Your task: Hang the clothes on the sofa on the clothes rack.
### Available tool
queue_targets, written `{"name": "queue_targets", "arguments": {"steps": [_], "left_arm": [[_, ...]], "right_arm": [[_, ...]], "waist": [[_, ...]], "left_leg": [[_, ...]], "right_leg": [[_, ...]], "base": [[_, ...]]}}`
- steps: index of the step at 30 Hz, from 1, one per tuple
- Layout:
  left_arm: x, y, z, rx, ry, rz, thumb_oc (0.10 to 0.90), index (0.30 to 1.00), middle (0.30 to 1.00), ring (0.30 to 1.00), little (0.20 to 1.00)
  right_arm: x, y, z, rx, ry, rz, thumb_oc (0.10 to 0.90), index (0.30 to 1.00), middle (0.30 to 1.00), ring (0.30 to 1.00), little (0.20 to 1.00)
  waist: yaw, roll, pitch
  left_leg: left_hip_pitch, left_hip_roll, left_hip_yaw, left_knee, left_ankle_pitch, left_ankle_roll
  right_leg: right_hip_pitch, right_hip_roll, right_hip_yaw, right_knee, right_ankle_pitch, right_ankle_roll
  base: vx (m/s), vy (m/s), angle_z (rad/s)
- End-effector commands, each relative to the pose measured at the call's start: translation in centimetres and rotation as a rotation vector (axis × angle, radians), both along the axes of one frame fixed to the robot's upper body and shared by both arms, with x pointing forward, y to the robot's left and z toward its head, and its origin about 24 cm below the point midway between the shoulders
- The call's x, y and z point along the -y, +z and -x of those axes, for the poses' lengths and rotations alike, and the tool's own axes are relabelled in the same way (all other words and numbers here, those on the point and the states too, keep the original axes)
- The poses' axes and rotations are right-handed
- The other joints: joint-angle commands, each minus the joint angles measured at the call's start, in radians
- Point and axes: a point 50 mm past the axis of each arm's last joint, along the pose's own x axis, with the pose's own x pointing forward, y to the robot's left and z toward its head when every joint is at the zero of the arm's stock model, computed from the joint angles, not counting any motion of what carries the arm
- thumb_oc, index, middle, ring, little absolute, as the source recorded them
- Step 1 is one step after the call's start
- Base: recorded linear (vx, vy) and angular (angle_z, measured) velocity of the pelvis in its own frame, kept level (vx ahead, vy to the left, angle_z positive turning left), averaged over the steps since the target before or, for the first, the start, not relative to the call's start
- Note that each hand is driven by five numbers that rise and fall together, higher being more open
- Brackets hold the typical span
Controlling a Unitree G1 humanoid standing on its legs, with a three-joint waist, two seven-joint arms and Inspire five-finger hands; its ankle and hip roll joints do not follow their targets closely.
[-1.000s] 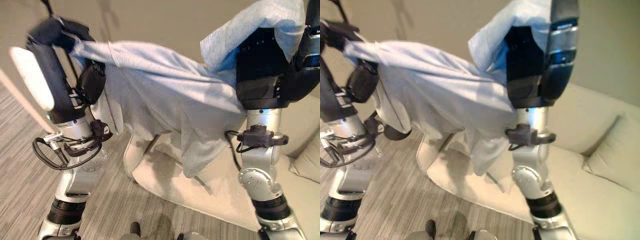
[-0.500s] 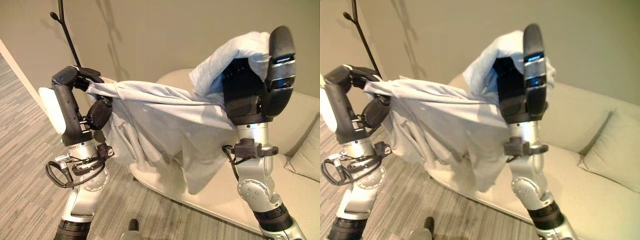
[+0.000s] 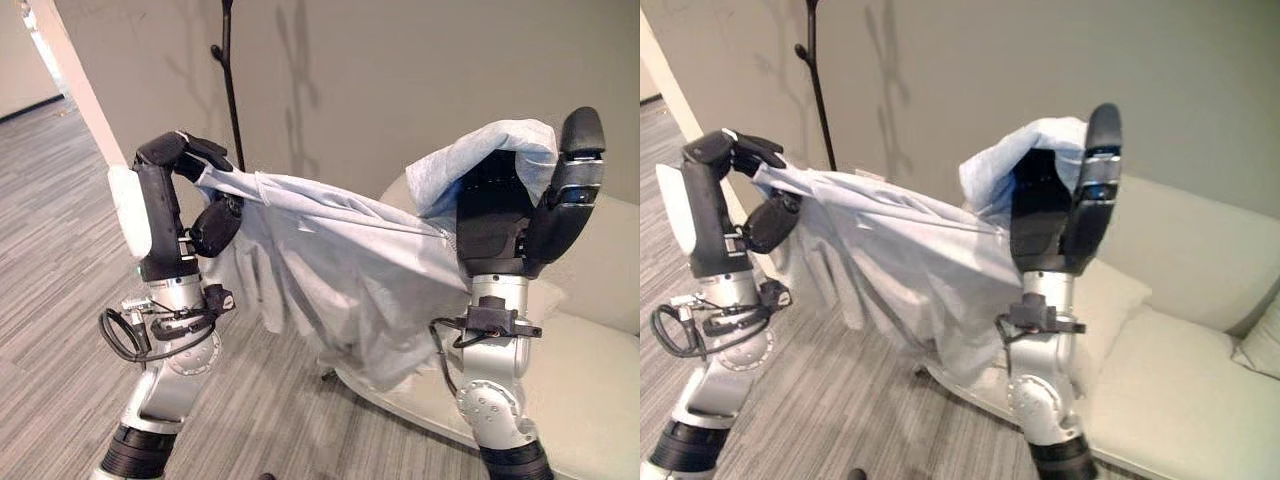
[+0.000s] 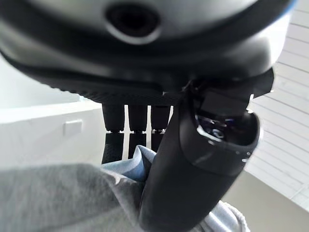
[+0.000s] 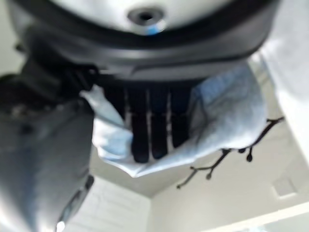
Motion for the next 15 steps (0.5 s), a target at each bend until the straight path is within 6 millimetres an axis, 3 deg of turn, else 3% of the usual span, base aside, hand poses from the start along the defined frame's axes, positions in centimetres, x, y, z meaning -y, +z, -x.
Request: {"name": "queue_targets", "arguments": {"steps": [1,5,6,7,10,12,14,15], "left_arm": [[-0.4,4.4,1.4,0.256,0.012,0.006,0.400,0.300,0.300,0.300,0.300],[-0.6,3.8,1.3,0.228,0.018,0.028,0.400,0.300,0.300,0.300,0.300],[-0.6,3.8,1.3,0.228,0.018,0.029,0.400,0.300,0.300,0.300,0.300],[-0.5,3.5,0.7,0.216,0.028,0.056,0.400,0.300,0.300,0.300,0.300],[-0.5,2.6,-0.2,0.171,0.050,0.046,0.400,0.300,0.300,0.300,0.300],[-0.8,2.7,0.2,0.169,0.052,0.046,0.400,0.300,0.300,0.300,0.300],[-0.5,3.0,0.1,0.179,0.034,0.034,0.400,0.300,0.300,0.300,0.300],[-0.4,3.0,0.1,0.180,0.033,0.033,0.400,0.300,0.300,0.300,0.300]], "right_arm": [[2.6,4.7,0.3,0.270,-0.136,0.096,0.400,0.300,0.300,0.300,0.300],[3.1,4.9,0.4,0.275,-0.164,0.161,0.400,0.300,0.300,0.300,0.300],[3.1,4.9,0.4,0.275,-0.164,0.161,0.400,0.300,0.300,0.300,0.300],[3.3,4.7,0.2,0.264,-0.175,0.151,0.400,0.300,0.300,0.300,0.300],[2.9,4.5,-0.1,0.243,-0.154,0.130,0.400,0.300,0.300,0.300,0.300],[2.4,4.5,-0.6,0.235,-0.127,0.110,0.400,0.300,0.300,0.300,0.300],[2.4,4.4,-0.8,0.226,-0.120,0.112,0.400,0.300,0.300,0.300,0.300],[2.4,4.4,-0.8,0.227,-0.121,0.111,0.400,0.300,0.300,0.300,0.300]], "waist": [[-0.009,0.023,-0.036],[-0.038,0.019,-0.028],[-0.038,0.021,-0.030],[-0.058,0.009,-0.011],[-0.057,-0.018,-0.007],[-0.036,-0.024,-0.018],[-0.026,-0.027,-0.009],[-0.029,-0.024,-0.005]], "left_leg": [[0.099,0.121,0.014,-0.075,-0.111,-0.060],[0.104,0.101,0.011,-0.075,-0.110,-0.058],[0.103,0.104,0.012,-0.075,-0.110,-0.060],[0.097,0.085,-0.001,-0.075,-0.104,-0.059],[0.114,0.047,-0.017,-0.039,-0.135,-0.056],[0.090,0.050,-0.012,0.076,-0.174,-0.066],[0.028,0.092,0.016,0.257,-0.166,-0.092],[0.011,0.102,0.009,0.291,-0.179,-0.096]], "right_leg": [[0.034,0.094,-0.045,0.089,-0.219,0.022],[-0.030,0.303,0.004,0.046,-0.320,-0.027],[-0.031,0.306,0.004,0.045,-0.321,-0.030],[-0.063,0.388,0.071,0.004,-0.326,-0.042],[-0.029,0.433,0.187,-0.058,-0.311,-0.074],[0.013,0.431,0.189,-0.120,-0.288,-0.066],[0.076,0.430,0.170,-0.182,-0.287,-0.074],[0.082,0.436,0.164,-0.193,-0.282,-0.077]], "base": [[0.07,0.178,-0.73],[0.06,0.064,-0.14],[0.00,0.000,0.00],[0.01,0.008,0.05],[0.13,-0.029,0.30],[0.18,-0.148,0.40],[0.10,-0.147,-0.17],[0.10,-0.161,-0.01]]}}
